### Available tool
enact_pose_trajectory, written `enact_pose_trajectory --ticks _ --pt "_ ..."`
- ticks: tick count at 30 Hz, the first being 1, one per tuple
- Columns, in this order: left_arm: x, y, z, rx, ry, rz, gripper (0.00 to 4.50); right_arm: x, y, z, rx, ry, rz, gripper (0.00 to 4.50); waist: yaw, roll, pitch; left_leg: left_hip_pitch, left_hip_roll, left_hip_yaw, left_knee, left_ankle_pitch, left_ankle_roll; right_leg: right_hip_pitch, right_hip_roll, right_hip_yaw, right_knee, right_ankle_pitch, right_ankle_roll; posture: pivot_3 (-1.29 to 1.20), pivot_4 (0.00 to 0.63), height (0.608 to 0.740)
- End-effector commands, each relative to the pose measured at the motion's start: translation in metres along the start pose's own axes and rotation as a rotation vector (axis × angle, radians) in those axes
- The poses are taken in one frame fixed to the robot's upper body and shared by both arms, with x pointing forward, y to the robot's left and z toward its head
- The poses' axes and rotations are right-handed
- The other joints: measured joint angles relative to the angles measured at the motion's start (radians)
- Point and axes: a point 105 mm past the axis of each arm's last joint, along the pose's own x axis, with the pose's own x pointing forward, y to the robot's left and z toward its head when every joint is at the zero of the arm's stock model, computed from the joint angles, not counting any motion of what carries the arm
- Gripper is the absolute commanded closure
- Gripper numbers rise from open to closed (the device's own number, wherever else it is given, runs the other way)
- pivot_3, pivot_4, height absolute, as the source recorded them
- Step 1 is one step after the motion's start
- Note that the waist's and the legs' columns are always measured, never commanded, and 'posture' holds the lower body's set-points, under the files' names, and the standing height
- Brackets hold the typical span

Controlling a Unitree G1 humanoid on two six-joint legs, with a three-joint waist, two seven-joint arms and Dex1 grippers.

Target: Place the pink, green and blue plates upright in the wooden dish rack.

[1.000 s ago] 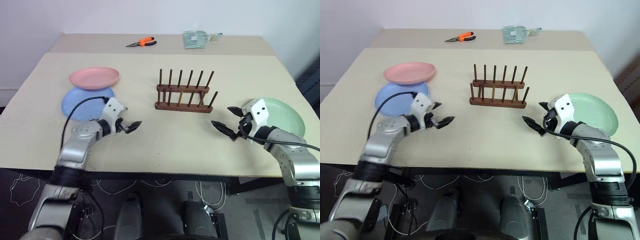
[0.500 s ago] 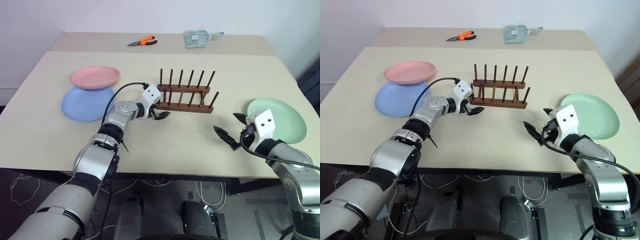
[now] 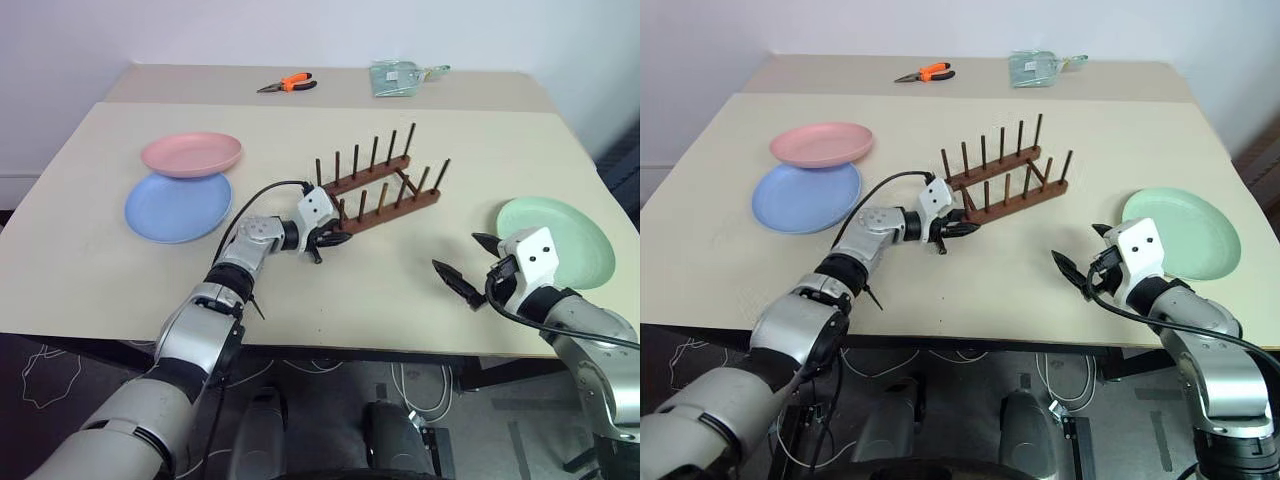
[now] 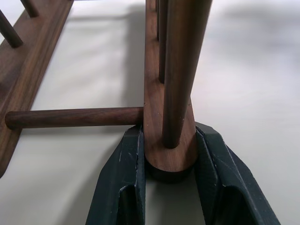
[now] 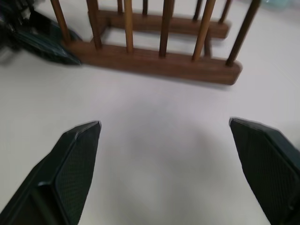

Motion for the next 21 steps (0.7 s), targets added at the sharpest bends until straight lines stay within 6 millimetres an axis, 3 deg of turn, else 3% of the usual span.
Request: enact_pose_trajectory --ticks 1,7,13,14,17,21 --pt "-0.006 -0.018 0.020 0.127 -0.050 -0.146 3.65 -0.011 0.000 -0.007 0.010 0.044 0.054 0.00 -0.002 0.000 0.000 0.000 0.000 0.000 0.000 0.000 0.000 0.000 0.000 0.000 0.000 0.000 0.000 0.00 0.150 0.740" --pt "-0.027 -0.031 -0.003 0.138 0.075 -0.257 3.65 -0.020 -0.004 -0.020 0.015 0.107 0.059 0.00 -0.007 0.000 0.000 0.001 0.001 0.000 0.001 0.000 0.000 0.000 0.000 0.000 0.001 -0.001 -0.004 0.00 0.150 0.740" --pt "-0.037 -0.019 -0.011 0.138 0.159 -0.184 0.76 -0.022 -0.003 -0.025 0.032 0.122 0.062 0.00 -0.003 0.000 0.000 0.001 0.000 0.000 0.001 0.000 0.000 0.001 0.000 0.000 0.001 -0.002 -0.004 0.00 0.150 0.740" --pt "-0.044 -0.016 -0.016 0.130 0.185 -0.162 0.24 -0.024 -0.003 -0.026 0.036 0.130 0.064 0.26 -0.003 0.000 0.000 0.001 0.000 0.000 0.001 0.000 0.000 0.001 0.000 0.000 0.001 -0.002 -0.004 0.00 0.150 0.740" --pt "-0.062 -0.015 -0.019 0.047 0.201 -0.145 0.38 -0.026 -0.002 -0.032 0.025 0.161 0.073 1.34 -0.008 0.001 0.000 0.001 0.001 0.000 0.001 0.000 0.000 0.001 0.000 0.000 0.001 -0.002 -0.004 0.00 0.150 0.740" --pt "-0.079 -0.045 -0.010 -0.089 0.158 -0.249 2.11 -0.025 0.005 -0.036 0.024 0.174 0.095 3.36 -0.028 0.002 -0.001 0.002 0.001 -0.001 0.001 0.000 0.000 0.001 0.000 0.000 0.002 -0.002 -0.004 0.00 0.150 0.740"
